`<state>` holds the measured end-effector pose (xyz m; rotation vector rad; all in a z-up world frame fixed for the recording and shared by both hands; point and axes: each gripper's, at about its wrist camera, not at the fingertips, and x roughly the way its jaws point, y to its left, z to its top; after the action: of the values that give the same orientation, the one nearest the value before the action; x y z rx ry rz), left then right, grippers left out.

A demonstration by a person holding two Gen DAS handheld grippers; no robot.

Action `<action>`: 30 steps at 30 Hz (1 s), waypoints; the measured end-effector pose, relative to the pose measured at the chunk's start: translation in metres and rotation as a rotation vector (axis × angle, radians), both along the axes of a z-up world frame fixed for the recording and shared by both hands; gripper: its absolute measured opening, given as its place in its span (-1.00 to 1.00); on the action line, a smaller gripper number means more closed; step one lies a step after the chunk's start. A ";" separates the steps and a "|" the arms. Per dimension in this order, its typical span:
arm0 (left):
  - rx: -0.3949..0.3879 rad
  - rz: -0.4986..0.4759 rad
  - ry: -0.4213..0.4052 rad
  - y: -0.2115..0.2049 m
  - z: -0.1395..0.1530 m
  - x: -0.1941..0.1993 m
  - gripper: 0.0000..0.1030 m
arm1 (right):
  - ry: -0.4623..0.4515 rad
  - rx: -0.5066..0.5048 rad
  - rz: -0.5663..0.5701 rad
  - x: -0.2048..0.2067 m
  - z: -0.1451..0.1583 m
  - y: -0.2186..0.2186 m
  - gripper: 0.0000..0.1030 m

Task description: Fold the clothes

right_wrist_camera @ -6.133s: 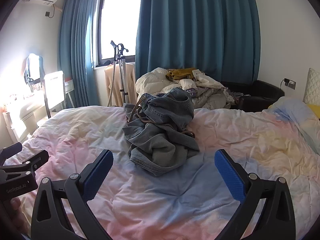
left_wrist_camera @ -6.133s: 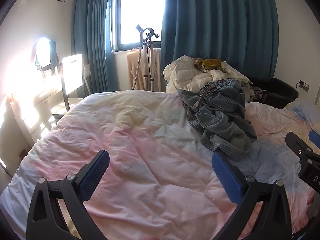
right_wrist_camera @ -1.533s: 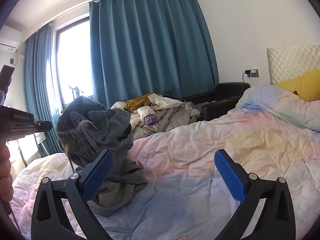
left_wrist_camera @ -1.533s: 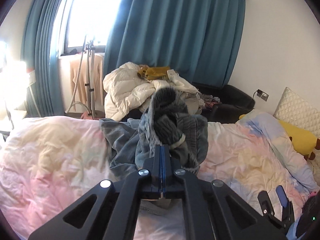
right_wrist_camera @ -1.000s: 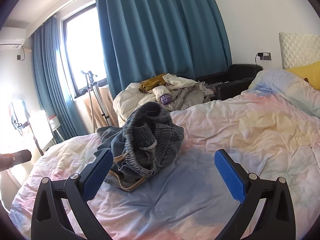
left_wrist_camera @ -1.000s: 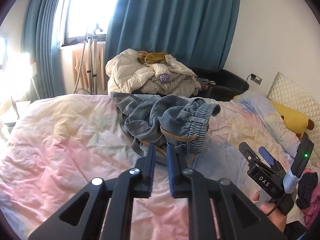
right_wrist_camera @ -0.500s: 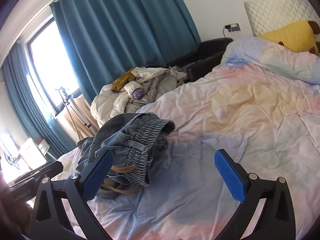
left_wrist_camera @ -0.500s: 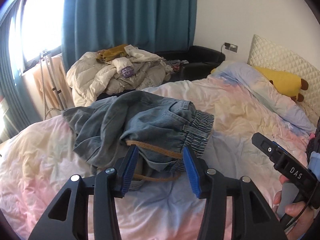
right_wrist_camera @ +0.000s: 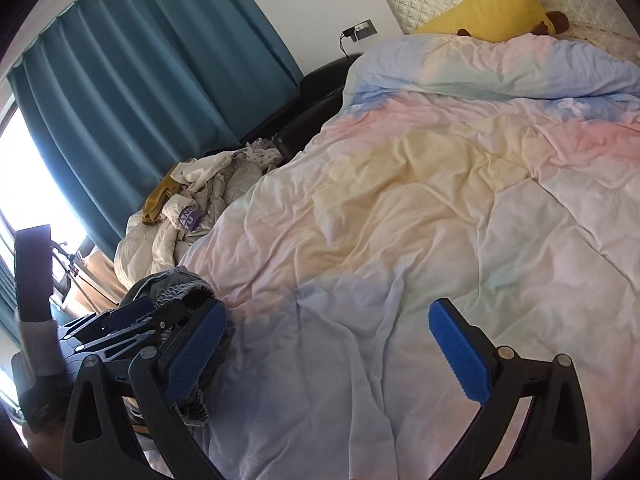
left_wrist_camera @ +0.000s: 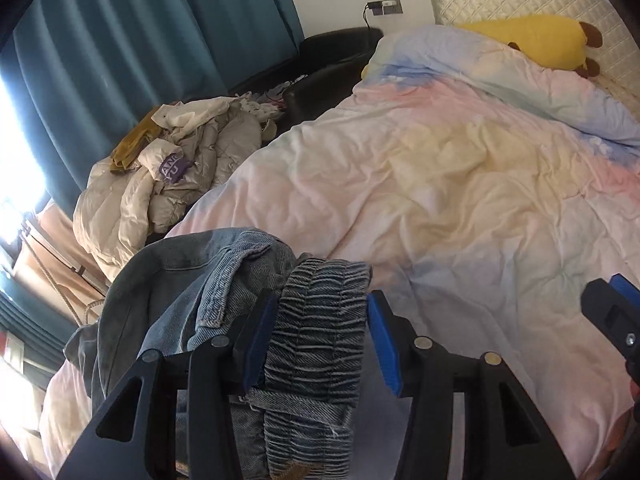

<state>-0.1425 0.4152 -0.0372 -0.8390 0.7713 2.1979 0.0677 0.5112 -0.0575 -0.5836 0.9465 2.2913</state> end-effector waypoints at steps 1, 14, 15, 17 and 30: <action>0.005 0.010 0.004 -0.001 -0.002 -0.004 -0.06 | -0.004 -0.004 0.006 -0.003 -0.004 0.000 1.00; 0.001 0.209 0.119 -0.051 0.031 -0.020 -0.67 | -0.016 -0.041 0.152 -0.025 -0.013 -0.025 1.00; -0.003 0.235 0.141 -0.057 0.033 -0.023 -0.67 | -0.010 -0.040 0.158 -0.024 -0.010 -0.028 1.00; 0.012 0.300 0.138 -0.073 0.037 -0.035 -0.67 | 0.004 -0.030 0.177 -0.022 -0.004 -0.034 1.00; 0.171 0.410 -0.017 -0.123 0.038 -0.063 -0.84 | 0.034 0.011 0.403 -0.065 -0.011 -0.080 1.00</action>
<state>-0.2057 0.2921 0.0007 -0.9947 0.4193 2.5665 0.0027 0.4308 -0.0686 -0.7923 0.8946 2.6655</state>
